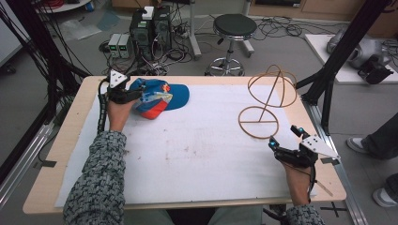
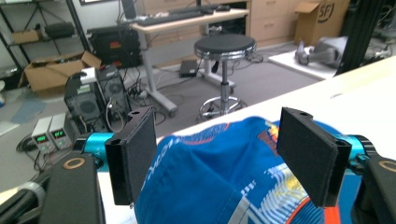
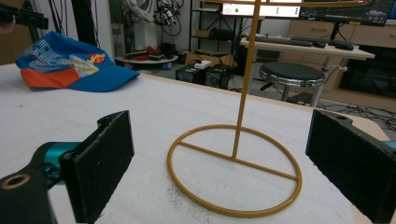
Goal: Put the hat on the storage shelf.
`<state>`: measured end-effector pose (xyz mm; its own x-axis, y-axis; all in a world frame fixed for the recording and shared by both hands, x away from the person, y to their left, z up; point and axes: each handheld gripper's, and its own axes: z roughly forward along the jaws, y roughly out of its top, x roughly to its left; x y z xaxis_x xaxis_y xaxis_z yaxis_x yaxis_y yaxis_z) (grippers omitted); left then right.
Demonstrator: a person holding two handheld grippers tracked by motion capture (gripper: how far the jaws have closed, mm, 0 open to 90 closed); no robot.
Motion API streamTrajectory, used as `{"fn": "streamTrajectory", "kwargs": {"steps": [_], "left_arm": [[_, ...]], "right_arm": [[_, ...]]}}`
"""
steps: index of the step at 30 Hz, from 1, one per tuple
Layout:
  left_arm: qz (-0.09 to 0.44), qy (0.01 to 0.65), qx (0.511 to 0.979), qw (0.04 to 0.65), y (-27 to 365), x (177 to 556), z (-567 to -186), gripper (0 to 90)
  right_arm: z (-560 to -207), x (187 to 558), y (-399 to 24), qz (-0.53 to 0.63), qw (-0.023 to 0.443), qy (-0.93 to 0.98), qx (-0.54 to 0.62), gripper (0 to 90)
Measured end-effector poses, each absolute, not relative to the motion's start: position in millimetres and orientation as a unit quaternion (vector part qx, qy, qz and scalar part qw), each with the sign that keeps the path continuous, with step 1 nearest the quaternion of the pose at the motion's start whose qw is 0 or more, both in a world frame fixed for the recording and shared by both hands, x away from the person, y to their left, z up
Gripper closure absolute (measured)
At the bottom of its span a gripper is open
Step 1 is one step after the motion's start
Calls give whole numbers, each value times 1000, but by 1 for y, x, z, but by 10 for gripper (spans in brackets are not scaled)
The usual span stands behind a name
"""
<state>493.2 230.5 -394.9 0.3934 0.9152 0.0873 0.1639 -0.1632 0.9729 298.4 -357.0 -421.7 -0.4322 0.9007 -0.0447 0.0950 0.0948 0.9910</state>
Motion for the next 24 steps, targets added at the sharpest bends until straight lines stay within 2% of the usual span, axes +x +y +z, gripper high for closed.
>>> {"fn": "streamTrajectory", "kwargs": {"steps": [17, 24], "left_arm": [[361, 427, 681, 472, 233, 500, -410, 344], [362, 418, 695, 459, 231, 501, -412, 462]], "right_arm": [[-422, 299, -358, 552, 364, 641, 389, 68], [-422, 299, -358, 551, 365, 641, 390, 68]]}}
